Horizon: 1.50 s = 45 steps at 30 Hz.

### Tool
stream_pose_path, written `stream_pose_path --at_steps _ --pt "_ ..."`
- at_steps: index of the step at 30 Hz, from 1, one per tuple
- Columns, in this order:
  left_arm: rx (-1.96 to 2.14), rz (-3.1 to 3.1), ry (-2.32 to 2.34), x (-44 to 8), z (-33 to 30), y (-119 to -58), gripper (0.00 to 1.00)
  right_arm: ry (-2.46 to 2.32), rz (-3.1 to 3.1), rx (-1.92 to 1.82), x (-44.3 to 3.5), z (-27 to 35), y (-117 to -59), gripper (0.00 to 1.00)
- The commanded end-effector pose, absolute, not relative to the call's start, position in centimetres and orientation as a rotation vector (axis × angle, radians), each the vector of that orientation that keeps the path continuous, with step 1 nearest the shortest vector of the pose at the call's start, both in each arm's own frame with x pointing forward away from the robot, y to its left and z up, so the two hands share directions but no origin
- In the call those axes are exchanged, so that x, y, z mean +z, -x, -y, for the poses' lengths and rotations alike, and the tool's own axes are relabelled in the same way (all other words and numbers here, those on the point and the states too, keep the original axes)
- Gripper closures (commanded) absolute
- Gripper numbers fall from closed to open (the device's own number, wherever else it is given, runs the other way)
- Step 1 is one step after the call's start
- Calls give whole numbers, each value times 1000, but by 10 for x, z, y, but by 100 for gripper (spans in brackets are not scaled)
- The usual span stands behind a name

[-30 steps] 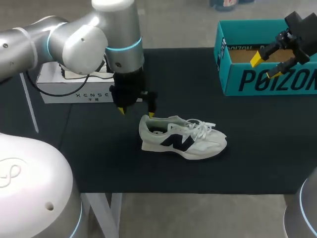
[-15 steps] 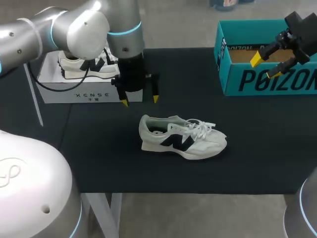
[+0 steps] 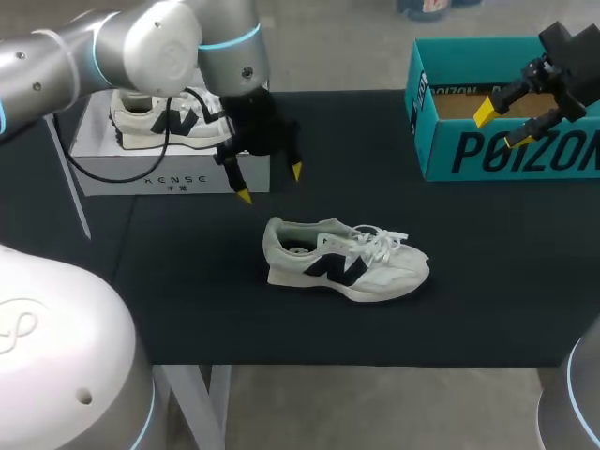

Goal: Take the shoe out of the shoebox, open the shoe tongue, remove and reinsert the insole, then place the shoe into the shoebox

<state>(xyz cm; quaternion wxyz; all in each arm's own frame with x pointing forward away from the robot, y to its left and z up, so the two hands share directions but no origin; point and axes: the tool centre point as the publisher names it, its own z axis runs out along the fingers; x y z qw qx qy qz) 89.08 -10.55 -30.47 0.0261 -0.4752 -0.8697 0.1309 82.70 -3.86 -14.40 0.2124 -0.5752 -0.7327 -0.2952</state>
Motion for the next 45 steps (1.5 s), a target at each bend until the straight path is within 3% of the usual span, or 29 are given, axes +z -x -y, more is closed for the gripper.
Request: stream_pose_path --at_steps 1,7,16,35,45 --pt "563 2938 588 -307 104 -891 0 1598 2036 -817 -145 38 -828 0" --pt "1277 2964 187 -294 99 -888 0 1598 2036 -817 -145 38 -828 0" --pt "1517 2910 -173 -301 74 -869 0 1598 2036 -817 -145 38 -828 0" --pt "1534 2659 -428 -357 72 -848 0 1598 2036 -817 -145 38 -828 0" --pt "1517 2612 -461 -360 70 -835 0 1598 2036 -817 -145 38 -828 0"
